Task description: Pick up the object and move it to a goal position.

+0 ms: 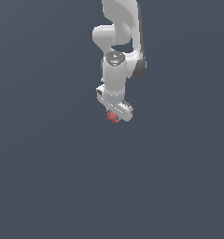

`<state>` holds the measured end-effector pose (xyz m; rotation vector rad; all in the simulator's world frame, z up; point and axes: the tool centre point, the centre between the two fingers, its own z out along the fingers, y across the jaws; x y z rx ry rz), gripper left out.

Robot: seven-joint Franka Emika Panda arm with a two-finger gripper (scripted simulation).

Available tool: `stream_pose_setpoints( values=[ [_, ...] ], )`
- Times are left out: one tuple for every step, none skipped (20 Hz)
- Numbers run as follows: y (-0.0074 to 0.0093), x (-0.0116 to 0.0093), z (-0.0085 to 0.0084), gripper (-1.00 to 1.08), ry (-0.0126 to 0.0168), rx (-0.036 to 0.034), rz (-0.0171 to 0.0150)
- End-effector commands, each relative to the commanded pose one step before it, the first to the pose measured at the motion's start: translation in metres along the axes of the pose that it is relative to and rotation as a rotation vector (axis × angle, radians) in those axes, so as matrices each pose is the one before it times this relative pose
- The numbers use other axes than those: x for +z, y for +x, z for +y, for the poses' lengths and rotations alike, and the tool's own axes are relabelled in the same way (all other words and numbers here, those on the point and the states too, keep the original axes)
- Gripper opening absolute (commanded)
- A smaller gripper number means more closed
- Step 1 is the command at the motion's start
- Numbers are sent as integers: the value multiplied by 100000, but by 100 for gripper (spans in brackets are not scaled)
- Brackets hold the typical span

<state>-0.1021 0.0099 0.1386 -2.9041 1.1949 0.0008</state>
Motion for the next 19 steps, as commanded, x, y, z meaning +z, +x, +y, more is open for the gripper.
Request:
stream_pose_setpoints(
  values=[
    [-1197,-1296,664,-100,7,15,6],
    [-418,-453,203,-100,-31,-29,24],
    [-375,-429,201,-100,0,0,0],
    [-355,-404,177,-100,-32,-5,37],
    [-319,-376,168,-100,0,0,0],
    [-299,-352,149,-100,-31,3,37],
    [-269,-323,140,-100,0,0,0],
    [-244,-294,127,-100,0,0,0],
    [-224,-267,111,-100,-31,5,37],
    [-194,-237,101,-100,0,0,0],
    [-170,-208,87,-100,0,0,0],
    [-145,-181,73,-100,0,0,0],
    [-121,-153,59,-100,0,0,0],
    [-100,-126,41,-100,-32,10,35],
    [-73,-99,29,-100,0,0,0],
    [-49,-73,14,-100,0,0,0],
    [-18,-43,3,-100,27,0,-41],
    [-2,-20,-17,-100,0,0,0],
    [9,0,-15,-100,0,0,0]
  ],
)
